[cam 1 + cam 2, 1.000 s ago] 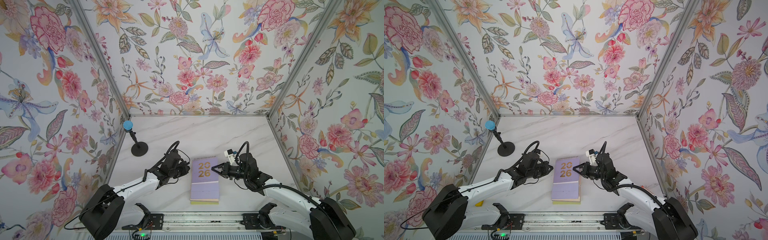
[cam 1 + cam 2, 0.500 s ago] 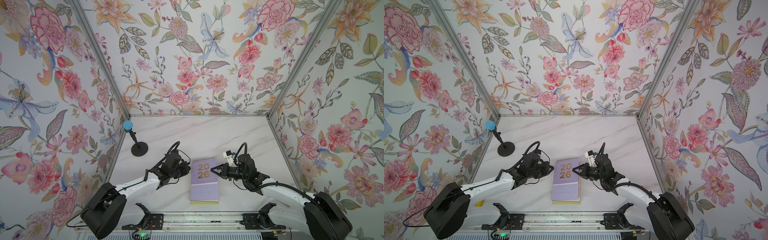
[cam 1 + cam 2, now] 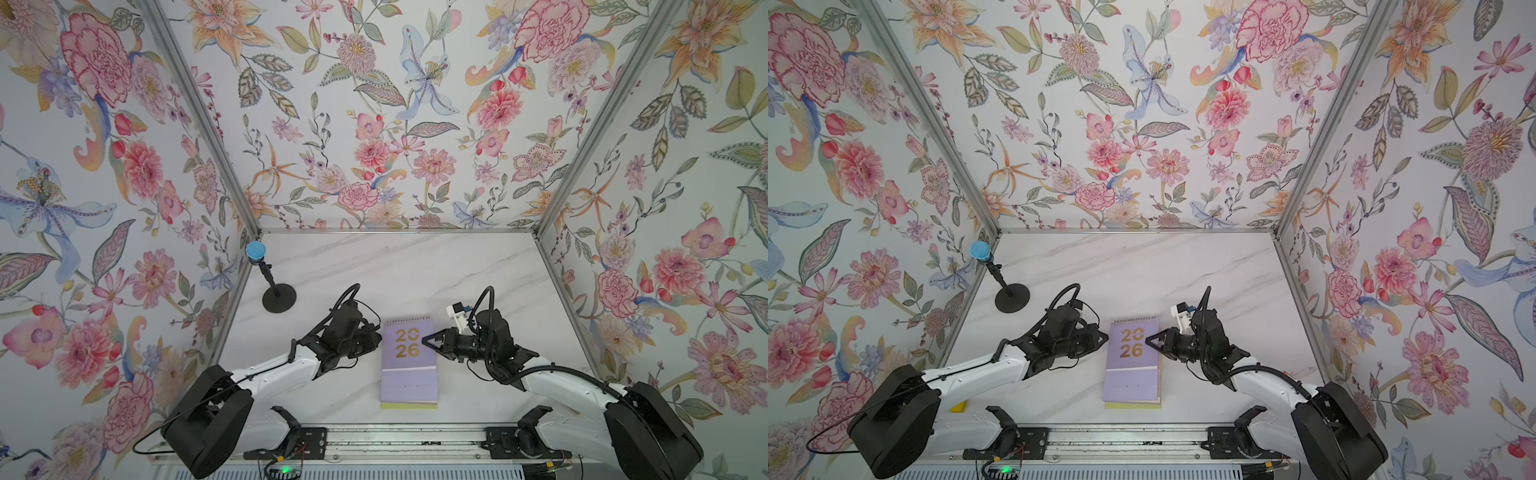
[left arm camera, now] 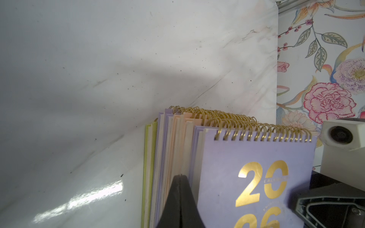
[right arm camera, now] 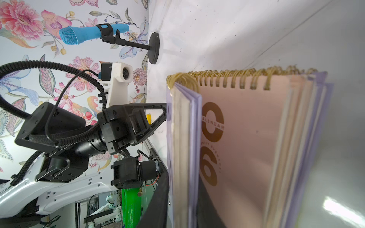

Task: Stack the calendars
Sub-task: Place the calendar at the calendar.

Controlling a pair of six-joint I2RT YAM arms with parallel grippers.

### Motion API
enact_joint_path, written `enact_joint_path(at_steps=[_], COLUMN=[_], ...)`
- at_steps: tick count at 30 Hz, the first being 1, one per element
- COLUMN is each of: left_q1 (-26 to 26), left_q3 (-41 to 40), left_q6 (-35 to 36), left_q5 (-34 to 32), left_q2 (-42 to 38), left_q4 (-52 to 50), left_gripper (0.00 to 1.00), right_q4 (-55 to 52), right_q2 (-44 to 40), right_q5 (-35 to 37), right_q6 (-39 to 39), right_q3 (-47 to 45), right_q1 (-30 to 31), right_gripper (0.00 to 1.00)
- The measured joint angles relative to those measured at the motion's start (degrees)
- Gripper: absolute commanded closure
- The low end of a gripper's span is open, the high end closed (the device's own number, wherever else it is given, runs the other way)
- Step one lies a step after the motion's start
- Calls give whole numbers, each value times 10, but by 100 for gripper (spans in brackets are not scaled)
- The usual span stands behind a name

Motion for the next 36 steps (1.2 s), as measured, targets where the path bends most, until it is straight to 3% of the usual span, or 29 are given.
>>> enact_joint_path(at_steps=[36], left_q1=[0], left_q3=[-1], left_q6=[0], left_q5=[0], left_q2=[3], left_q4=[-1], left_gripper=[100], right_q4=[-61], right_q2=[0], right_q5=[17], right_q6=[-35], right_q3=[-2], right_q1=[-42], right_gripper=[61])
